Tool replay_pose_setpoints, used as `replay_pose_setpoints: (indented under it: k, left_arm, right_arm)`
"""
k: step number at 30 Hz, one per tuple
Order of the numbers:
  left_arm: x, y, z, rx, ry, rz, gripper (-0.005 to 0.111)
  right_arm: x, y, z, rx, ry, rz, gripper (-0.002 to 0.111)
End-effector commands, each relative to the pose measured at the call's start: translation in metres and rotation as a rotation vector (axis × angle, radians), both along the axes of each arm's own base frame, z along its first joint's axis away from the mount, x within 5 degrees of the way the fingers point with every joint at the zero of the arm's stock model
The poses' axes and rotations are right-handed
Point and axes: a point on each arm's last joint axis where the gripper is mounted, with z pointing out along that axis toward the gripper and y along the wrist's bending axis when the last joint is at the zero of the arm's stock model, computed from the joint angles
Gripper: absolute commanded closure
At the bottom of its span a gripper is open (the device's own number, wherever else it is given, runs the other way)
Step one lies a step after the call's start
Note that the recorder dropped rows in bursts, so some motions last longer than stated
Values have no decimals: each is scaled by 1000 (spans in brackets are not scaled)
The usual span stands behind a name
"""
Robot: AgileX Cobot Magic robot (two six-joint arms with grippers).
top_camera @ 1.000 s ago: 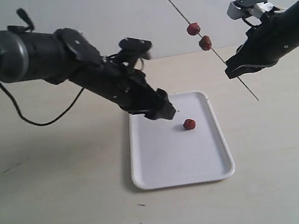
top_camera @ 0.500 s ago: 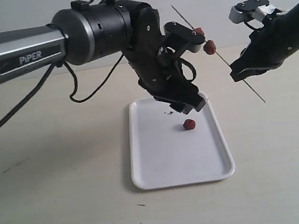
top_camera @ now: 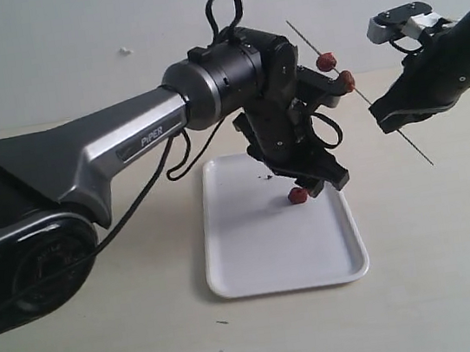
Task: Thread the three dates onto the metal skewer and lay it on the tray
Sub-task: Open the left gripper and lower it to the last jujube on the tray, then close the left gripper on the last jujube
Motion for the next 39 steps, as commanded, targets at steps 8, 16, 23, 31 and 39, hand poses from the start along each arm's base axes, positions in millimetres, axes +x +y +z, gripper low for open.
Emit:
replay_pose_setpoints:
  k: [8, 16, 23, 31, 39]
  left_arm:
    - [0, -7, -5, -21, -8, 19, 45]
    - [0, -7, -21, -3, 10, 19, 45]
    - [-1, -5, -22, 21, 29, 12, 45]
    - [-2, -5, -22, 25, 31, 7, 53]
    - [-1, -5, -32, 35, 39, 4, 60]
  right_arm:
    - [0, -2, 2, 4, -12, -17, 108]
    - [0, -2, 2, 6, -13, -19, 108]
    - [0, -2, 2, 6, -13, -19, 108]
    - [0, -2, 2, 6, -13, -19, 108]
    - [0, -2, 2, 6, -13, -19, 108]
